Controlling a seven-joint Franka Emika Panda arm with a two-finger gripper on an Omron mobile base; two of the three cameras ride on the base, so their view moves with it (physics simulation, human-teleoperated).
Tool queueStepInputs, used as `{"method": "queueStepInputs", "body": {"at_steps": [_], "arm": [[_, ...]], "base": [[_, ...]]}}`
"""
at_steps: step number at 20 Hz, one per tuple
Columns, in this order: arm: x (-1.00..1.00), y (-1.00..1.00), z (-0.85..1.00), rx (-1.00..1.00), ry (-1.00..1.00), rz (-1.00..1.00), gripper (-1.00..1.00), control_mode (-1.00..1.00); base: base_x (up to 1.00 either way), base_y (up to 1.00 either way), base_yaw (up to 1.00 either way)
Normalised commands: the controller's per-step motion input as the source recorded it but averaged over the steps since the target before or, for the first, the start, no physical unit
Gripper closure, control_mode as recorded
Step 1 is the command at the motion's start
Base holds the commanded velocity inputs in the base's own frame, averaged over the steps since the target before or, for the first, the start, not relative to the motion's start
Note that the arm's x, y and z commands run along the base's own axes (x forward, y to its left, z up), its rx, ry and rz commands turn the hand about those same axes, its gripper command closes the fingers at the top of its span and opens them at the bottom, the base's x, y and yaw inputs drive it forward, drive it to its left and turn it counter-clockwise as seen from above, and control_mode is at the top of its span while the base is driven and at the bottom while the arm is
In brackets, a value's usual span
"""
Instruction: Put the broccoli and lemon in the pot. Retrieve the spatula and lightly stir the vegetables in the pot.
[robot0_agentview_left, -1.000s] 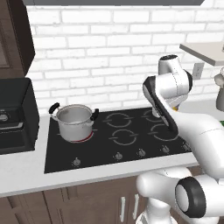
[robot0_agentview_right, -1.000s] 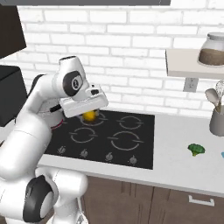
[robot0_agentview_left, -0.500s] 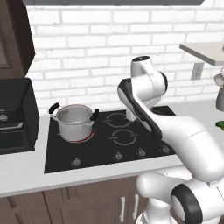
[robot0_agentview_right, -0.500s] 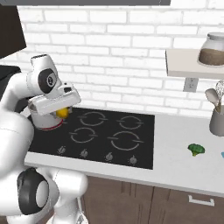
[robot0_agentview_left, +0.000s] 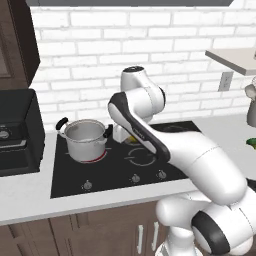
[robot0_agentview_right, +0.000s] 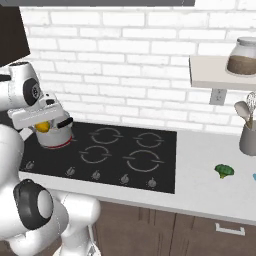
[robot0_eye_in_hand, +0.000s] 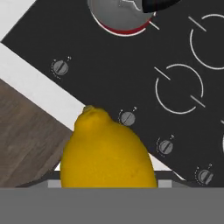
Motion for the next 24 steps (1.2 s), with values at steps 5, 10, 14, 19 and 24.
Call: {"method": "queueStepInputs", "body": {"at_steps": [5,10,14,19,24], "arm": [[0.13,0.80,0.00,0.11,-0.14,0.06,1.00,-1.00],[0.46,0.51,0.00,0.06,-0.23,0.00,1.00,-1.00],[0.69,0.29,-0.02,0.00,-0.17,0.00,1.00,-1.00],[0.87,0.10,-0.09,0.05,0.00,-0.03,1.00,-1.00],[0.87,0.16,-0.07,0.10,0.12,-0.05,1.00,-1.00]], "base": [[0.00,0.00,0.00],[0.00,0.00,0.00],[0.00,0.00,0.00],[0.00,0.00,0.00],[0.00,0.00,0.00]]}}
